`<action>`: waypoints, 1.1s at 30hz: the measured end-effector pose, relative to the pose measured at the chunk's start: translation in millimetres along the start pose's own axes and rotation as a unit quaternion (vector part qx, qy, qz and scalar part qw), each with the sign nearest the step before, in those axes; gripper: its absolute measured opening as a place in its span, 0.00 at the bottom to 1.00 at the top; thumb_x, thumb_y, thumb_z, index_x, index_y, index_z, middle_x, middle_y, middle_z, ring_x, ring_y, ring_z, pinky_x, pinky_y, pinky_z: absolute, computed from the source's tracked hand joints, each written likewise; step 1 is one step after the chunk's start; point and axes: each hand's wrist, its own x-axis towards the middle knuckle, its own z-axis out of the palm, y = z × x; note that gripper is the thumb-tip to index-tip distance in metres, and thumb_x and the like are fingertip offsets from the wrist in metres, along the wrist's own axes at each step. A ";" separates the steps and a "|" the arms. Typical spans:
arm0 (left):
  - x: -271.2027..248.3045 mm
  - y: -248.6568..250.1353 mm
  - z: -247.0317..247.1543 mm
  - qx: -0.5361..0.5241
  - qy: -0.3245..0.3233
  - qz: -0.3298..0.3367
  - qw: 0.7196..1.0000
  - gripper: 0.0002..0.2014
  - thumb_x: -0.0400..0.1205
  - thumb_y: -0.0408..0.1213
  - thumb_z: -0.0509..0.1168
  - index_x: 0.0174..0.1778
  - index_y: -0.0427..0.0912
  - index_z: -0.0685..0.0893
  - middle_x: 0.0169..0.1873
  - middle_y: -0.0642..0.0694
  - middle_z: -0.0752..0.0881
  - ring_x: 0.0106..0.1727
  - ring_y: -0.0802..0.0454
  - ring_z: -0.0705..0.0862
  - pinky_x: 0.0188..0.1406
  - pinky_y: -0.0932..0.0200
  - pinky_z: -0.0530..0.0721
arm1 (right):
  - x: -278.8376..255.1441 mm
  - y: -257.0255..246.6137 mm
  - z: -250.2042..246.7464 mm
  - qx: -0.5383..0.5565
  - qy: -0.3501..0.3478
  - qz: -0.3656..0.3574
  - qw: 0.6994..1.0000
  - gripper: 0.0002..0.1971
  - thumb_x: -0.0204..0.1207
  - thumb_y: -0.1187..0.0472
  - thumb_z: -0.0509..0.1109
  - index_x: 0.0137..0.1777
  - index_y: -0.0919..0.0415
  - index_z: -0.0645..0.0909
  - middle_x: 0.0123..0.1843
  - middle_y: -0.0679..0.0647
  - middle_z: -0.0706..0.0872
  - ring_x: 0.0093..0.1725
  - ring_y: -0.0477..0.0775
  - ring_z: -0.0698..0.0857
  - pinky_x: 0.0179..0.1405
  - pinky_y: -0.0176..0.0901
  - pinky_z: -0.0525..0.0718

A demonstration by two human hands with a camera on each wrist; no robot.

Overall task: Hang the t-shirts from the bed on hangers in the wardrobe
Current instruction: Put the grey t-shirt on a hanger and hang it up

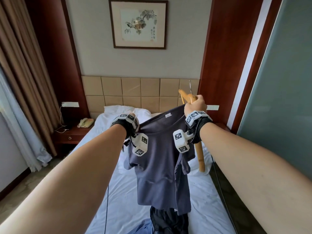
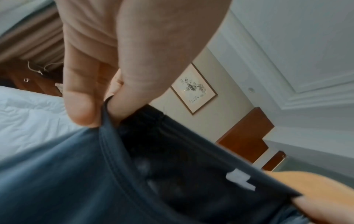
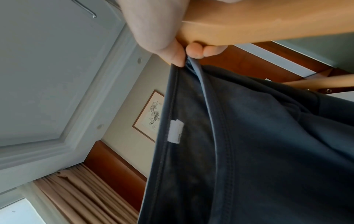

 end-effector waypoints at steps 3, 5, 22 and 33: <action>-7.3 0.1 -6.1 -0.055 -0.010 0.001 0.998 0.09 0.56 0.38 0.72 0.29 0.43 0.81 0.32 0.47 0.82 0.39 0.44 0.87 0.42 0.58 0.87 | 4.3 2.7 0.3 -0.016 -0.002 -0.002 1.000 0.16 0.76 0.70 0.65 0.62 0.58 0.77 0.51 0.55 0.83 0.49 0.59 0.83 0.45 0.43 0.76; -23.8 0.1 -13.0 -0.164 0.005 -0.006 0.986 0.08 0.72 0.37 0.71 0.31 0.43 0.78 0.35 0.47 0.81 0.36 0.47 0.80 0.36 0.63 0.80 | 6.1 4.7 1.1 -0.029 -0.006 0.001 1.000 0.16 0.76 0.70 0.64 0.62 0.58 0.77 0.48 0.53 0.80 0.47 0.59 0.82 0.45 0.43 0.75; -11.4 7.2 -25.9 -0.284 0.160 0.018 0.945 0.10 0.78 0.41 0.65 0.36 0.37 0.83 0.39 0.39 0.86 0.38 0.40 0.84 0.37 0.54 0.80 | 13.8 1.8 9.9 -0.061 -0.043 -0.019 0.997 0.16 0.73 0.69 0.66 0.60 0.58 0.78 0.47 0.53 0.81 0.46 0.59 0.81 0.43 0.44 0.76; -18.5 10.2 -44.2 -0.558 -0.046 0.091 0.824 0.17 0.87 0.36 0.55 0.30 0.42 0.70 0.14 0.49 0.77 0.19 0.55 0.75 0.21 0.65 0.74 | 21.2 15.8 9.5 -0.136 -0.088 -0.054 0.985 0.18 0.73 0.68 0.67 0.62 0.54 0.82 0.50 0.56 0.86 0.43 0.59 0.79 0.43 0.43 0.78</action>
